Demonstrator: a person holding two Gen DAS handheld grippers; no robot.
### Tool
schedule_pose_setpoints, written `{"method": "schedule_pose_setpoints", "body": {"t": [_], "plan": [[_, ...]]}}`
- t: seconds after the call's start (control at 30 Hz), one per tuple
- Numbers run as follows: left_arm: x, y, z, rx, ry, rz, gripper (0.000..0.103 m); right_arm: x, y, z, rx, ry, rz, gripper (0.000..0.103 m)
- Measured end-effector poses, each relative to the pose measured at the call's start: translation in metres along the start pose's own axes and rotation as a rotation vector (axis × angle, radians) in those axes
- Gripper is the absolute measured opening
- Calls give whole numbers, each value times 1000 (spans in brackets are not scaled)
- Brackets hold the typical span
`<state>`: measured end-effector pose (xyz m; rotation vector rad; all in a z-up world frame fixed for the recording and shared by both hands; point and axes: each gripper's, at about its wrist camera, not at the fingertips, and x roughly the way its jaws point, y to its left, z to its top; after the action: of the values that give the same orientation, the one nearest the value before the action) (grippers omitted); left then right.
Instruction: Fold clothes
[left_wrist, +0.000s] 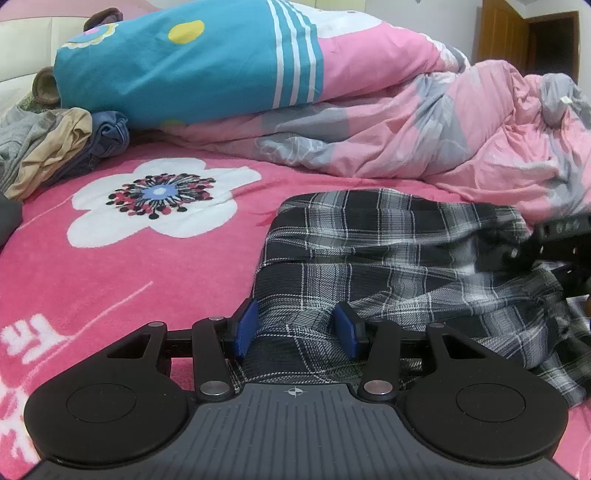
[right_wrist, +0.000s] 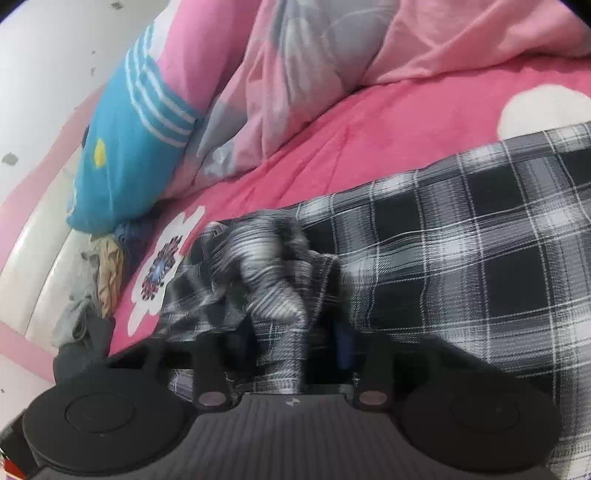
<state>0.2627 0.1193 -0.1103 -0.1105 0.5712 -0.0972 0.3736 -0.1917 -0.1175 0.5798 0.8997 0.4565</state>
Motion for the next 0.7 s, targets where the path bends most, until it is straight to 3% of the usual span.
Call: {"method": "schedule_pose_setpoints", "body": {"t": [0.1, 0.33, 0.53, 0.7], "plan": [[-8, 7, 2, -56, -46, -57, 46, -3, 3, 0, 0, -17, 10, 24], [-25, 33, 9, -266, -146, -233, 49, -36, 16, 11, -47, -89, 37, 21], [-7, 2, 20, -175, 1, -169, 49, -91, 3, 28, -95, -133, -12, 20], [7, -45, 36, -82, 84, -198, 49, -154, -33, 45, -116, -178, -93, 20]]}}
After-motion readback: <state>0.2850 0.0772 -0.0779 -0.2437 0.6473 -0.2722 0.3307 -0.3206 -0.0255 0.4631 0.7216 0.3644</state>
